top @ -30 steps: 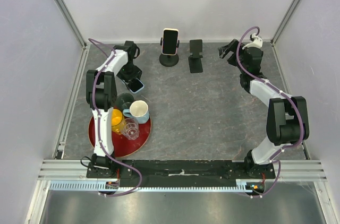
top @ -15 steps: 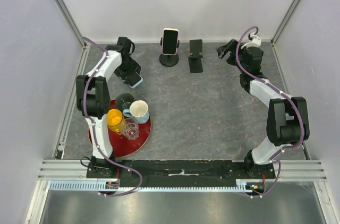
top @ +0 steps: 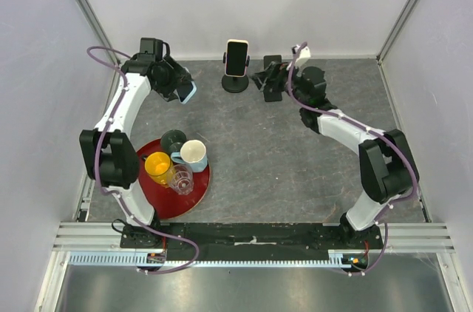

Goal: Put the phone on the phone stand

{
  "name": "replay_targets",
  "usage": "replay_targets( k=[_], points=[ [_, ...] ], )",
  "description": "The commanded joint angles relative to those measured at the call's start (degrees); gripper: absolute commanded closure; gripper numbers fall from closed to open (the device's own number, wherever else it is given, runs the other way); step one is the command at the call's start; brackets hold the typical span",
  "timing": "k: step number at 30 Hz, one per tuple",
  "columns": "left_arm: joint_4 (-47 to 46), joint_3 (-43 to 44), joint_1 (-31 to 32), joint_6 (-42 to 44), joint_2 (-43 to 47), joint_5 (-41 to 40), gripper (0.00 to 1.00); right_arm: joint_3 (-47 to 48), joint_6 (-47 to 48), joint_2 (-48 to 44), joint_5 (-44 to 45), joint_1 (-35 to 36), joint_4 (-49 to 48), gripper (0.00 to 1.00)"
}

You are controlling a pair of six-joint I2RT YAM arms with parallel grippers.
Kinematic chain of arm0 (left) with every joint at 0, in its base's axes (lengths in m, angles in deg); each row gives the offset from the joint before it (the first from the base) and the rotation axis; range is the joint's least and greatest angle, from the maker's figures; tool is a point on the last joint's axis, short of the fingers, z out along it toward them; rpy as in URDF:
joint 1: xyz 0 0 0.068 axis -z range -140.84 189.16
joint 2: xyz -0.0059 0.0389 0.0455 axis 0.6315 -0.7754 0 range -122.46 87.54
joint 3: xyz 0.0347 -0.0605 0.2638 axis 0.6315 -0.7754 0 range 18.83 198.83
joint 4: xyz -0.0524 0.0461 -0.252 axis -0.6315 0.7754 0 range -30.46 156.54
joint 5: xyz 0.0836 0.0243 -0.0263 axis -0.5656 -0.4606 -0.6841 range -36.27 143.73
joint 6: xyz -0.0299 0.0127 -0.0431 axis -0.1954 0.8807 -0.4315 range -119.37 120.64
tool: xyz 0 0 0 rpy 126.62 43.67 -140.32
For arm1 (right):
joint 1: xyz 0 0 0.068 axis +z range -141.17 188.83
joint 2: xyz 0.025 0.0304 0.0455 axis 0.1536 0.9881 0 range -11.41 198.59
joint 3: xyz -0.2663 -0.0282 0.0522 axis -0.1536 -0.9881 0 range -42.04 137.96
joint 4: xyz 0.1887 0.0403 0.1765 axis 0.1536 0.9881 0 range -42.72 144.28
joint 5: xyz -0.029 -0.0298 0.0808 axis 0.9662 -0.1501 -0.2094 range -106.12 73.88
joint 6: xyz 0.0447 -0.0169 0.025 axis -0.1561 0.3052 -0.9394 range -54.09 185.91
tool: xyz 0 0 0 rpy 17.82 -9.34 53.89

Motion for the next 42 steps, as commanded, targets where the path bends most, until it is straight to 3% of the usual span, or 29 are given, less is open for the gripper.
replay_targets(
  k=[1,5,8,17,21,26,30,33,37,42],
  points=[
    [-6.1,-2.3,-0.13,-3.95,7.68,4.68,0.98,4.38,-4.45,3.21,-4.0,5.64,-9.59,0.02],
    [-8.4,-4.33,-0.22,-7.98,11.12,7.59,0.98,4.2,-8.5,4.71,-0.31,11.44,-17.15,0.02],
    [-9.98,-6.78,-0.14,-10.27,12.97,9.87,0.98,5.43,-6.66,5.5,2.06,16.28,-17.43,0.02],
    [-13.06,-12.68,-0.05,-13.62,17.01,14.0,0.98,14.74,1.24,11.65,11.89,27.26,-5.85,0.06],
    [-14.2,-15.13,0.13,-14.76,18.77,15.32,0.98,17.12,3.8,13.23,19.89,29.12,-1.0,0.16],
    [-15.7,-17.69,0.48,-16.16,21.15,15.59,0.98,18.62,3.62,15.08,23.42,29.65,1.46,0.23],
    [-16.75,-20.14,1.79,-17.48,22.55,15.94,0.98,20.11,3.36,16.84,25.36,30.18,2.34,0.35],
    [-18.16,-22.51,2.67,-18.63,24.13,15.15,0.98,21.17,3.53,17.72,26.49,30.7,2.96,0.51],
    [-19.04,-23.75,3.2,-19.33,24.58,15.94,0.98,20.56,4.41,17.11,30.18,31.06,3.66,1.0],
    [-20.18,-24.02,3.2,-17.58,25.19,17.61,0.96,16.35,6.52,13.95,31.68,30.97,1.12,1.0]
  ],
)
